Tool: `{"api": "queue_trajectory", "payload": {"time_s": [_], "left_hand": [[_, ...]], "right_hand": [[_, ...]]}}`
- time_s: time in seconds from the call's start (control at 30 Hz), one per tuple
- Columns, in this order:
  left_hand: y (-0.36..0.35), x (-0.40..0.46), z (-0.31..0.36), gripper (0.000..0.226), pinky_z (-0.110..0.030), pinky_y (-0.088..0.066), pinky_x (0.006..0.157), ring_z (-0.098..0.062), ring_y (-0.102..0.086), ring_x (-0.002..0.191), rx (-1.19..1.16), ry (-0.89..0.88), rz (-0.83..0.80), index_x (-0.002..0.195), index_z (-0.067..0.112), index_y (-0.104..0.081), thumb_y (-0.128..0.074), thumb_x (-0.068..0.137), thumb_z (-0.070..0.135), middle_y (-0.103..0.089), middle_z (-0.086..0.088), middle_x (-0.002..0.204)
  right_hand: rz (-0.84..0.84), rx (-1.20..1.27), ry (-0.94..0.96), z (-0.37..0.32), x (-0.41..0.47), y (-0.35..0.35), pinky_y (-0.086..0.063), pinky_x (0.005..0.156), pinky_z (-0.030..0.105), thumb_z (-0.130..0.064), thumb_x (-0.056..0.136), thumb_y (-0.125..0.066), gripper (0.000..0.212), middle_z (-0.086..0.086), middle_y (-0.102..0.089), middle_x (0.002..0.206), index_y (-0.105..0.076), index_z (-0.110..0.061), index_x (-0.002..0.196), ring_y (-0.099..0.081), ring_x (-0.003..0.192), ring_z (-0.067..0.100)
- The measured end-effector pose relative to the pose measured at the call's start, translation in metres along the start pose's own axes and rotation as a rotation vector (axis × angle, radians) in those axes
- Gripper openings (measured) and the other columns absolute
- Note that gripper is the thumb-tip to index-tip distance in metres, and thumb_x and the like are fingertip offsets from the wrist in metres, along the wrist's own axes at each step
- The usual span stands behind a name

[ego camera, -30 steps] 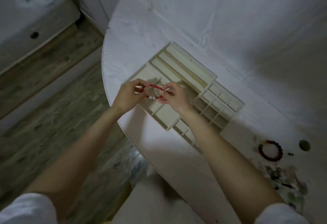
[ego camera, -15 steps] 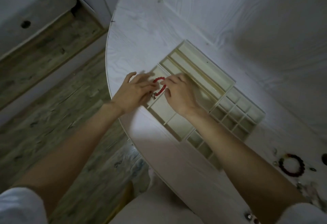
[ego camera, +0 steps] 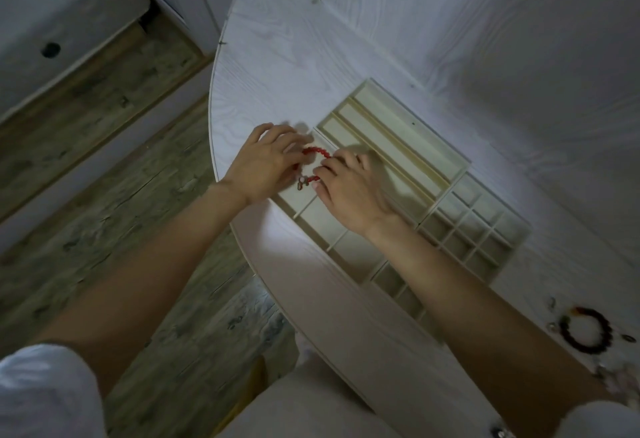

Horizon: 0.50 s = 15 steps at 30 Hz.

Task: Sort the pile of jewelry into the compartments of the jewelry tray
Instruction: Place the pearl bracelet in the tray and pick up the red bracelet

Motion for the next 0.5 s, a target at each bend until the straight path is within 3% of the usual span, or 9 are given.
{"api": "queue_trajectory", "payload": {"time_s": [0.07,0.2,0.37,0.5], "left_hand": [[0.001,0.005,0.000,0.018,-0.043,-0.030,0.097,-0.030,-0.051,0.113,0.055,0.005,0.031,0.094,0.018,-0.074,-0.063,0.081,0.025,-0.062,-0.004,0.117],[0.004,0.016,-0.005,0.023,-0.039,-0.029,0.094,-0.026,-0.045,0.112,0.120,0.053,0.092,0.083,0.019,-0.075,-0.053,0.084,0.028,-0.063,-0.004,0.113],[0.005,0.015,-0.012,0.007,-0.037,-0.031,0.090,-0.029,-0.052,0.109,0.023,0.148,0.126,0.083,0.021,-0.074,-0.068,0.080,0.024,-0.062,-0.005,0.115],[0.010,0.002,-0.016,0.021,-0.039,-0.033,0.089,-0.030,-0.051,0.109,-0.060,0.208,0.160,0.087,0.019,-0.074,-0.057,0.083,0.031,-0.063,-0.005,0.115]], "right_hand": [[0.013,-0.027,-0.012,0.000,0.002,0.002,-0.027,0.088,0.037,-0.037,0.096,-0.020,0.053,0.002,-0.066,0.108,-0.068,-0.016,0.105,-0.046,0.110,0.022],[0.005,-0.150,-0.039,0.001,0.004,0.003,-0.026,0.087,0.037,-0.037,0.097,-0.021,0.054,0.001,-0.067,0.102,-0.071,-0.016,0.098,-0.046,0.107,0.022],[0.008,-0.172,-0.036,0.003,0.002,0.001,-0.024,0.089,0.037,-0.039,0.096,-0.021,0.054,0.000,-0.065,0.108,-0.068,-0.015,0.103,-0.045,0.112,0.022],[0.012,-0.142,-0.021,0.005,0.001,0.000,-0.023,0.090,0.036,-0.039,0.094,-0.020,0.055,0.001,-0.064,0.113,-0.067,-0.014,0.108,-0.045,0.115,0.022]]}}
Point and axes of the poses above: each hand's wrist, its own x-axis towards the middle knuckle, its own y-axis out of the back of the hand, z = x × y, the point moved 10 cm from there along x, towards the middle knuckle
